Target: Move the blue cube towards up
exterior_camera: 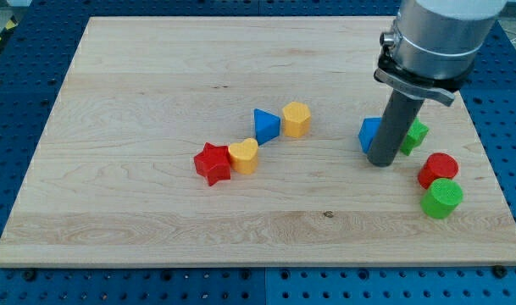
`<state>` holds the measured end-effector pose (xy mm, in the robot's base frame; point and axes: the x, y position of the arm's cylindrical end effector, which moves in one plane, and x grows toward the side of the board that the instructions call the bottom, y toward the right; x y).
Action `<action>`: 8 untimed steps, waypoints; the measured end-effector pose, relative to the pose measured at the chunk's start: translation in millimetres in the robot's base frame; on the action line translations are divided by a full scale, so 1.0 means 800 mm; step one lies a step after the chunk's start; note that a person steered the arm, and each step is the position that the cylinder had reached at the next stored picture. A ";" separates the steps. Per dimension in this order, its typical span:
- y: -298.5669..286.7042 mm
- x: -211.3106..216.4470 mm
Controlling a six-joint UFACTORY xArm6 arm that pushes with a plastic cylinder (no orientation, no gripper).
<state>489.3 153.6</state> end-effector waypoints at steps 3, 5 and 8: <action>0.011 -0.081; 0.037 -0.087; 0.065 -0.070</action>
